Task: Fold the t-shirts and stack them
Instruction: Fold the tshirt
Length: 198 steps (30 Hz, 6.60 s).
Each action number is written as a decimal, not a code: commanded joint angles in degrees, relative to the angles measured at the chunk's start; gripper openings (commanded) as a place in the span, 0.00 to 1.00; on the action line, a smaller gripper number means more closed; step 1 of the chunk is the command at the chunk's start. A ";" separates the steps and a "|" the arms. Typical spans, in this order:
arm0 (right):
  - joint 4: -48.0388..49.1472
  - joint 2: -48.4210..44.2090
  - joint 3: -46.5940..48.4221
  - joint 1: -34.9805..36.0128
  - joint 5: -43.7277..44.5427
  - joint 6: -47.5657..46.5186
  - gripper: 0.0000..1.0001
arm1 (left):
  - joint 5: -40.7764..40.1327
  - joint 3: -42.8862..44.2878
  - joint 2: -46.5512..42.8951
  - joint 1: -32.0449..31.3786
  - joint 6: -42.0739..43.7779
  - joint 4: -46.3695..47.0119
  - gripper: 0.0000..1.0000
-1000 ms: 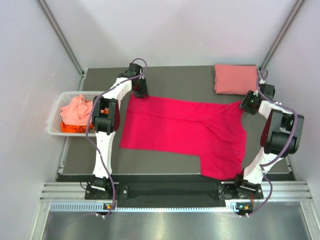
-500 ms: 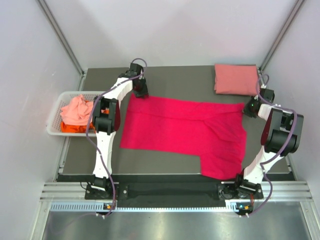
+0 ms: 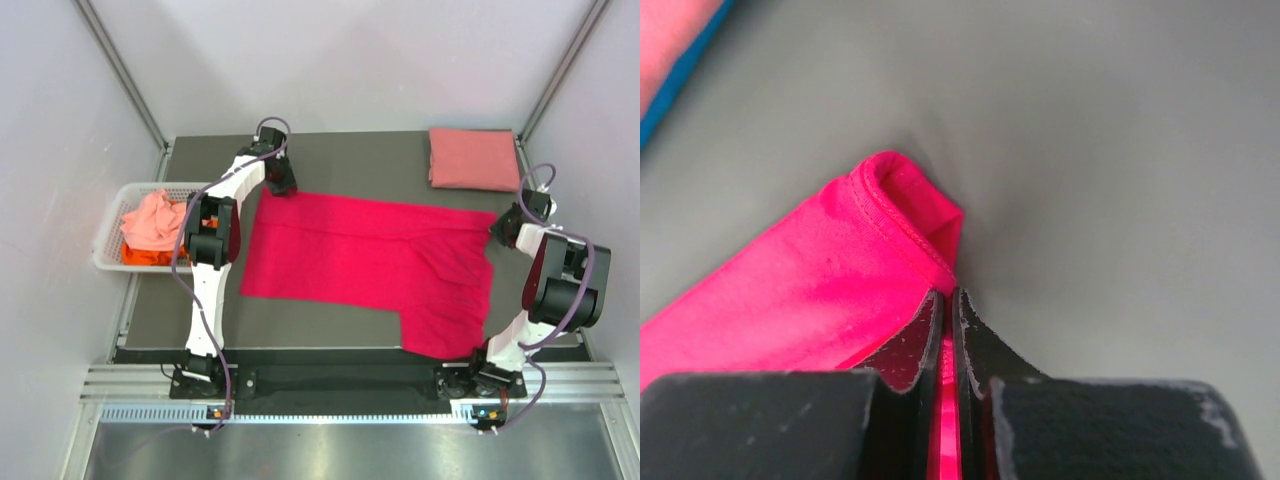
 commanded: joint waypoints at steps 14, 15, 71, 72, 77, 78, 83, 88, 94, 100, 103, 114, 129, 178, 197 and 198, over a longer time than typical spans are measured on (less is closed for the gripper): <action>-22.75 -4.98 13.46 -1.25 10.49 4.16 0.30 | 0.58 -3.55 -9.86 -1.70 2.71 2.61 0.43; -23.91 -6.99 13.63 -1.25 10.05 3.03 0.32 | 0.67 -5.57 -11.53 -2.40 2.89 3.84 0.43; -28.58 -6.93 2.83 45.68 21.83 -2.25 0.02 | 10.94 -34.85 -54.08 -3.64 3.24 3.68 0.45; -28.41 -6.75 2.56 45.68 22.17 -2.25 0.02 | 11.74 -35.20 -54.26 -3.64 3.15 4.64 0.45; -28.40 -4.56 3.09 45.51 24.28 -2.61 0.02 | 15.26 -36.35 -54.61 -3.64 2.98 5.44 0.45; -28.32 -4.20 3.18 45.33 25.15 -2.69 0.02 | 15.35 -36.44 -54.70 -3.64 3.06 5.53 0.45; -29.28 -2.80 4.06 45.24 27.88 -2.78 0.02 | 15.00 -36.26 -54.96 -3.64 3.50 5.00 0.45; -31.04 -3.50 5.02 45.07 33.33 -2.43 0.03 | 14.47 -36.44 -55.05 -3.64 3.59 5.00 0.45; -31.66 -2.89 6.08 44.10 35.44 -3.31 0.04 | 14.64 -36.79 -54.52 -3.64 3.50 5.53 0.45; -30.95 -1.39 7.48 42.87 35.97 -5.41 0.08 | 14.38 -37.14 -54.43 -3.64 3.59 5.61 0.45; -30.60 -0.95 7.83 42.25 35.01 -6.73 0.12 | 14.21 -37.14 -54.08 -3.64 3.77 5.53 0.45; -28.41 -1.39 7.75 41.55 30.27 -12.36 0.24 | 14.12 -37.14 -53.47 -3.64 3.86 5.62 0.45; -27.79 -0.34 9.50 39.88 26.48 -14.03 0.21 | 13.32 -37.32 -53.56 -3.64 4.03 5.35 0.45; -28.94 -7.28 7.84 30.22 -3.66 -9.73 0.00 | 17.98 -42.32 -51.89 -5.39 0.52 8.77 0.46; -28.67 -16.06 4.15 26.96 -5.80 -0.60 0.28 | 21.95 -53.15 -42.06 -19.27 -9.94 36.73 0.49; -29.10 -17.89 3.71 26.87 -3.95 0.29 0.28 | 21.07 -52.27 -41.00 -21.63 -10.03 38.90 0.49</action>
